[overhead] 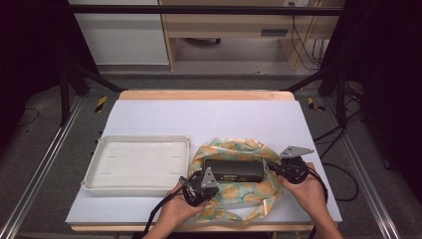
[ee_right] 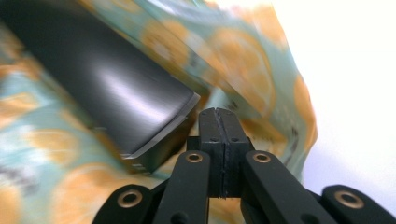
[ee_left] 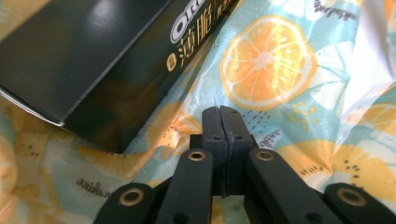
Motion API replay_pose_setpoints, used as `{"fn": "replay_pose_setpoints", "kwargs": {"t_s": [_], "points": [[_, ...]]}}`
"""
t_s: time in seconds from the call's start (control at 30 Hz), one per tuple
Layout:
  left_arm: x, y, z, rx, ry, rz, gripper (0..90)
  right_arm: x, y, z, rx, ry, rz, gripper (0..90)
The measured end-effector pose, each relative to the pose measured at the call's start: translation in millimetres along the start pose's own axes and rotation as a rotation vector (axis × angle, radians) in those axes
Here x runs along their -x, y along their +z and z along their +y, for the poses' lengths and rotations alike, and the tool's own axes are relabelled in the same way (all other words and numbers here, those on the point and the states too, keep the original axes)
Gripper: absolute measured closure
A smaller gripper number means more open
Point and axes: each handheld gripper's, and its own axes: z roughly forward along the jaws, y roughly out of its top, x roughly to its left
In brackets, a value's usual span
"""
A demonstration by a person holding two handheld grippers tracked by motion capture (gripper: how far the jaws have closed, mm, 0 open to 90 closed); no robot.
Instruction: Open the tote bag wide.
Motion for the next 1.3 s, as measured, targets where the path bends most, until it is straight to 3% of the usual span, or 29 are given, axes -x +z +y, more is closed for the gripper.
{"fn": "replay_pose_setpoints", "kwargs": {"t_s": [0.2, 0.3, 0.43, 0.5, 0.6, 0.9, 1.07, 1.3], "points": [[-0.8, -15.2, 8.1, 0.03, 0.01, 0.014, 73.8, -5.8, -21.5, 20.0, 0.0, -0.076, 0.059, 66.8], [-2.7, -25.7, 13.0, 0.046, 0.021, 0.022, 63.8, -6.9, -23.4, 29.1, -0.008, -0.104, 0.1, 54.7], [-7.6, -39.7, 19.7, 0.058, 0.006, 0.037, 46.4, -9.1, -17.8, 34.2, -0.003, -0.16, 0.175, 48.4], [-10.0, -45.8, 22.4, 0.063, 0.006, 0.043, 42.7, -11.3, -13.0, 37.5, -0.04, -0.19, 0.199, 43.1], [-14.7, -54.8, 25.1, 0.066, 0.007, 0.034, 36.3, -15.6, -7.8, 43.5, -0.104, -0.265, 0.189, 35.7], [-32.0, -73.5, 18.0, 0.001, 0.029, 0.044, 25.9, -22.9, 9.4, 62.6, -0.255, -0.43, 0.209, 34.6], [-37.2, -84.1, 8.0, -0.022, 0.041, 0.054, 23.2, -27.3, 20.6, 64.4, -0.312, -0.461, 0.241, 32.4], [-46.0, -94.4, -1.8, -0.045, 0.035, 0.052, 18.8, -29.7, 32.5, 67.7, -0.379, -0.495, 0.246, 32.5]]}}
